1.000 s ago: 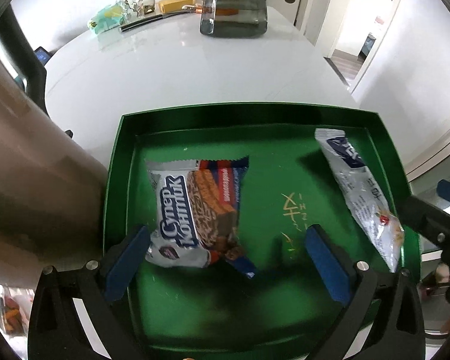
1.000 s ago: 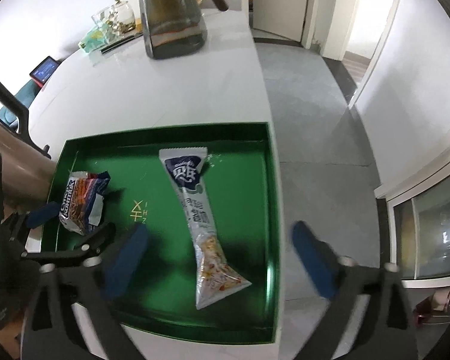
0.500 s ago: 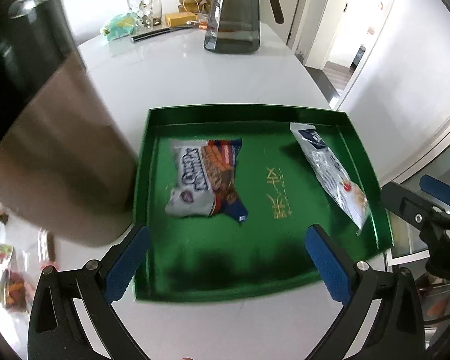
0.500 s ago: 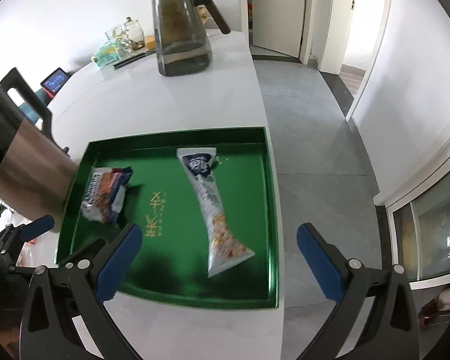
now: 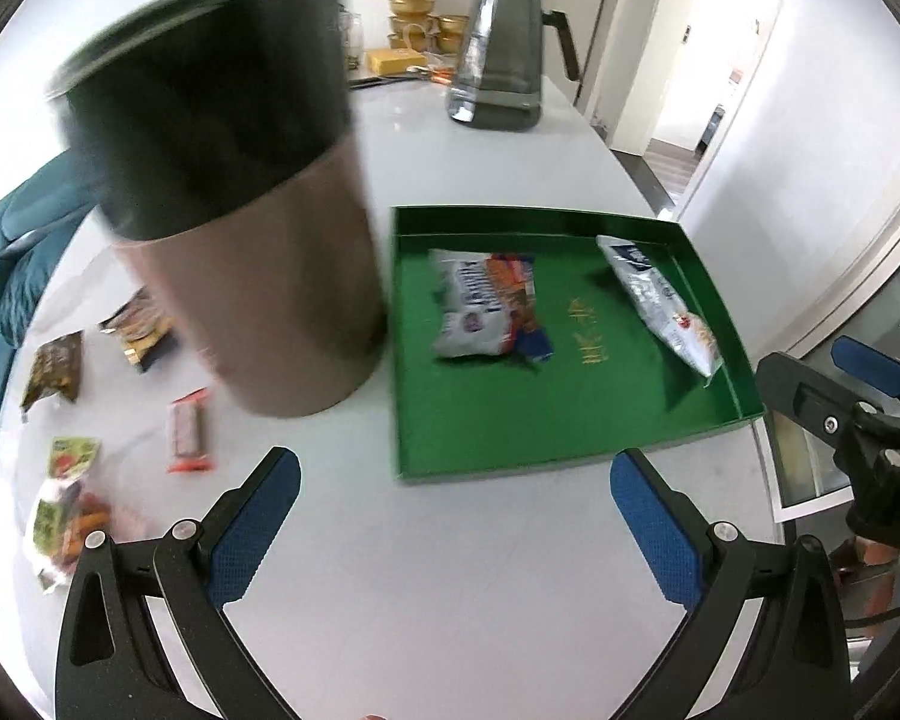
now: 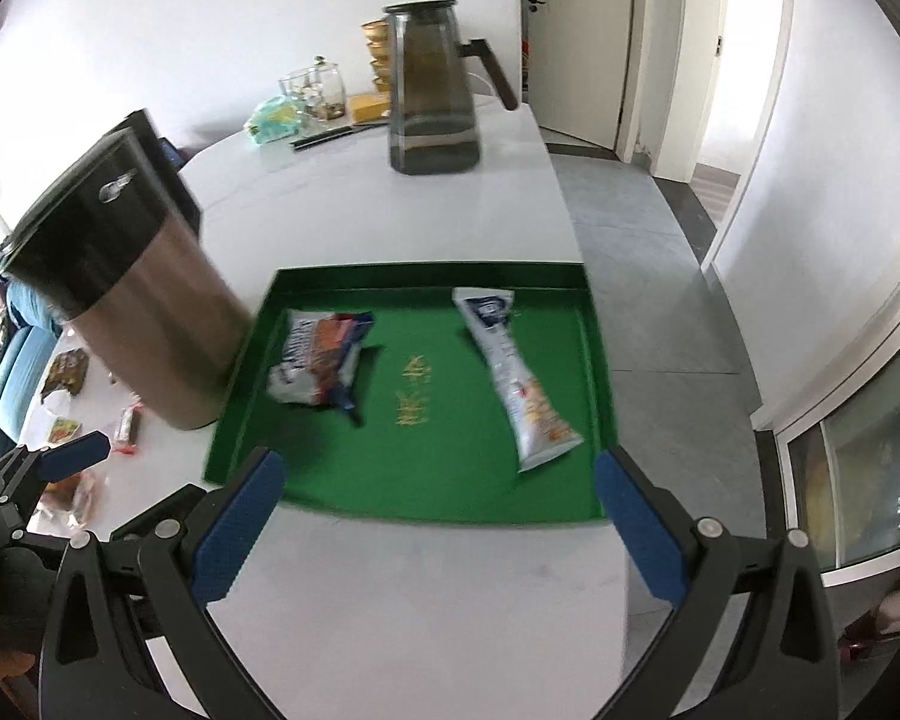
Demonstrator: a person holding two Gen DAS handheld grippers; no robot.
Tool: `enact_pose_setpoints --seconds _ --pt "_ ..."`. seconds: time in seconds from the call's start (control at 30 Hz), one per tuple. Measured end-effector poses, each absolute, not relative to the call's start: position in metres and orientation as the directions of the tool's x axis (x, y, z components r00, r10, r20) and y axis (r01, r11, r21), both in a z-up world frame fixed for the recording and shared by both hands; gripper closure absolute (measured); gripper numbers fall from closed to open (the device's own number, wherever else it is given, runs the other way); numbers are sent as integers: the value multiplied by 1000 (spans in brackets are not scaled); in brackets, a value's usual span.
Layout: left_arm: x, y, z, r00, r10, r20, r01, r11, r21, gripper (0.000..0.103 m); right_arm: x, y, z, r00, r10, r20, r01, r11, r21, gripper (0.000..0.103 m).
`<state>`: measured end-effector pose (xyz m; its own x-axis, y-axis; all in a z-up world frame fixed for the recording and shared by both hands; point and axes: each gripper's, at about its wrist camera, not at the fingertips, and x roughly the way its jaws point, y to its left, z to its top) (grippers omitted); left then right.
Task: Organize snacks
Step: 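Move the left tool to the beige sesame packet while the right tool reaches the wafer bar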
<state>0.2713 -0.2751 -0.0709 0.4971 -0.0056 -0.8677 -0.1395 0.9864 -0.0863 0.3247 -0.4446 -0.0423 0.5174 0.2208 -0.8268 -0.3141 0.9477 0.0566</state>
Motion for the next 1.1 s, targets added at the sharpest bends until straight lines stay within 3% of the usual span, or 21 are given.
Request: enact_pose_setpoints --seconds 0.53,1.1 --pt "181 -121 -67 496 79 -865 -315 944 -94 1 250 -299 -34 486 307 -818 -447 892 69 0" --pt "125 45 -142 372 90 -924 -456 884 -97 1 227 -139 -99 408 279 -869 -464 883 66 0"
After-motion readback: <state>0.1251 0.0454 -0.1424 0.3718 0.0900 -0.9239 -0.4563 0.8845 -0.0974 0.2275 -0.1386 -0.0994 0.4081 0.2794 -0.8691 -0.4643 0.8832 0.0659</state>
